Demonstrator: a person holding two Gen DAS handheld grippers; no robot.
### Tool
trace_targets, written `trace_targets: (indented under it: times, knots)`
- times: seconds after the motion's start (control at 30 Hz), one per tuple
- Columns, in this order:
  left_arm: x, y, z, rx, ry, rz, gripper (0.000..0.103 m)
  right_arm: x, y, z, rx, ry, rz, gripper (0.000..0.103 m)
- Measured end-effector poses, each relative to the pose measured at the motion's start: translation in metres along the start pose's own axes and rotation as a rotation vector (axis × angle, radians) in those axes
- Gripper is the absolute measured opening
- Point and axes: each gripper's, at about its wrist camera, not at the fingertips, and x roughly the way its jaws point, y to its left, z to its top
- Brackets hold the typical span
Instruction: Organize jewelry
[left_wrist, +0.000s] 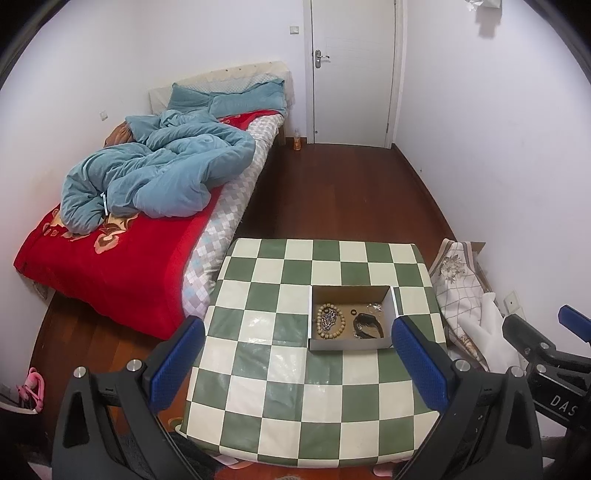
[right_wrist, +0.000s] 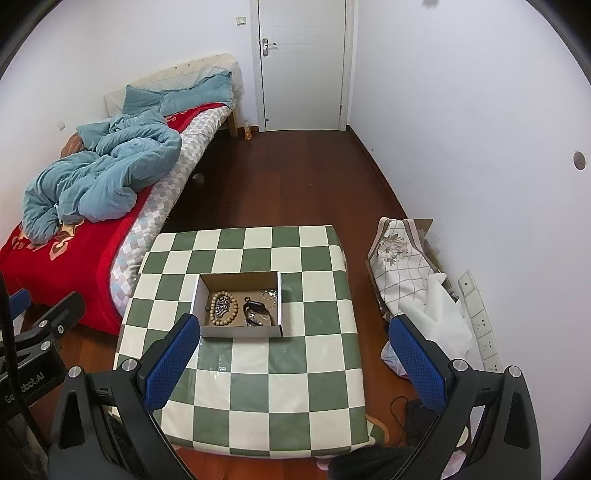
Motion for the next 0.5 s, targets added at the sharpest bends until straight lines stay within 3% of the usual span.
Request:
trace_targets:
  times: [0.5]
  knots:
    - [-0.013,0.002,-0.001,-0.002,-0.021,0.003,0.103,-0.011,0.000,0.000,0.008,-0.008,0.004,0.103]
